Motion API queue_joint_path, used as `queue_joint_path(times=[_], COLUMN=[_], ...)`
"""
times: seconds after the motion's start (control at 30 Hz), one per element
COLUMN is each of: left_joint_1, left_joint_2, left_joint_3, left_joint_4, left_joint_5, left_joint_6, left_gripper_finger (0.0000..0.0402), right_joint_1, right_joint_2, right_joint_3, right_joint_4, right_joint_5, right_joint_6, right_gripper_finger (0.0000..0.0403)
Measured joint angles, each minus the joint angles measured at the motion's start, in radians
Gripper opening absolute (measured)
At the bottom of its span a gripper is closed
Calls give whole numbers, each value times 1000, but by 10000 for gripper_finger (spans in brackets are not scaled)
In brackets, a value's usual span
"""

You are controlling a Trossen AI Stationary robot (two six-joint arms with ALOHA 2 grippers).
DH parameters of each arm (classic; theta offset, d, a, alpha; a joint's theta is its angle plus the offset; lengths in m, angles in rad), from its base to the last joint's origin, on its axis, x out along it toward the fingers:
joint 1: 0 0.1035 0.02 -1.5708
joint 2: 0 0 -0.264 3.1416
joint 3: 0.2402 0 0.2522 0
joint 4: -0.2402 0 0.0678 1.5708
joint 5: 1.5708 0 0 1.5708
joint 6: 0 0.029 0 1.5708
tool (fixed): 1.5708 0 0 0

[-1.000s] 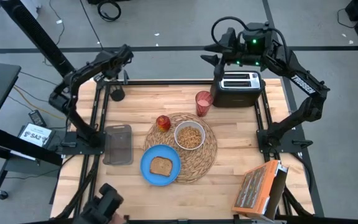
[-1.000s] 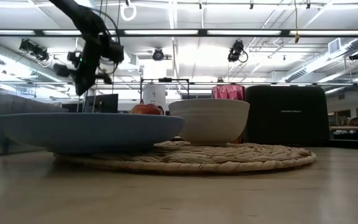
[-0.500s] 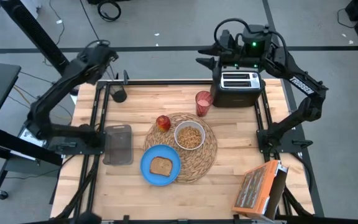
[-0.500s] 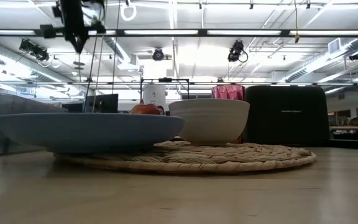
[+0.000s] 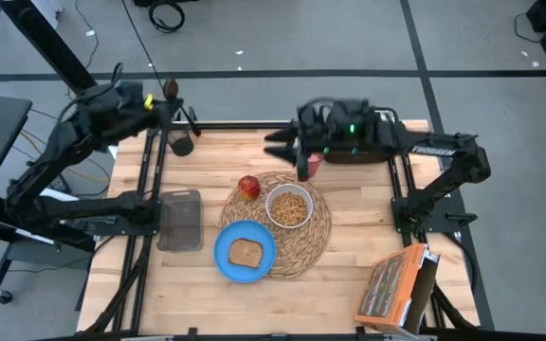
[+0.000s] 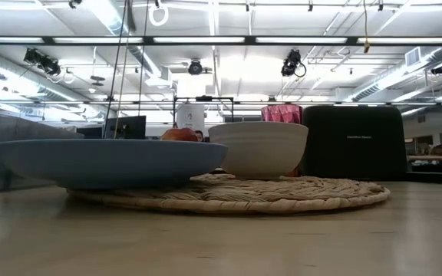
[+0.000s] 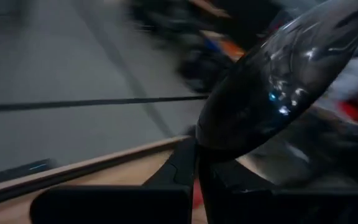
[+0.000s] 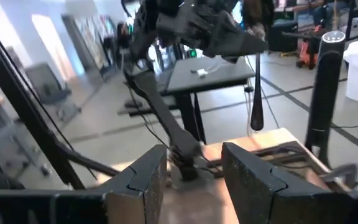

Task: Arrange a breakfast setting
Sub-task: Put the black spoon on the brown table mat

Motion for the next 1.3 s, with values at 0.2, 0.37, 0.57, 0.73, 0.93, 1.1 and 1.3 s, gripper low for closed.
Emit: queue_joint_path(times=[0.2,0.37,0.57,0.73,0.93,1.1,1.3], left_joint_1=[-238,-416,-560,-620,-627,-623,-623], left_joint_2=[-17,38,141,215,271,289,308], left_joint_3=[0,0,-1,-1,-1,-1,-1], left_joint_4=[156,360,647,880,1031,1100,1129], left_joint_5=[21,20,20,20,20,19,13], left_joint_6=[9,42,78,148,167,184,199], left_gripper_finger=[16,16,16,16,16,16,16], right_joint_1=[189,321,388,367,328,306,268], right_joint_2=[0,-1,-1,-2,-2,-2,-1], right_joint_3=[-120,-181,-250,-251,-251,-251,-251], right_joint_4=[206,269,513,651,773,816,852], right_joint_5=[235,413,573,569,490,484,397], right_joint_6=[120,215,160,45,-53,-117,-138], right_gripper_finger=[161,165,207,231,224,212,193])
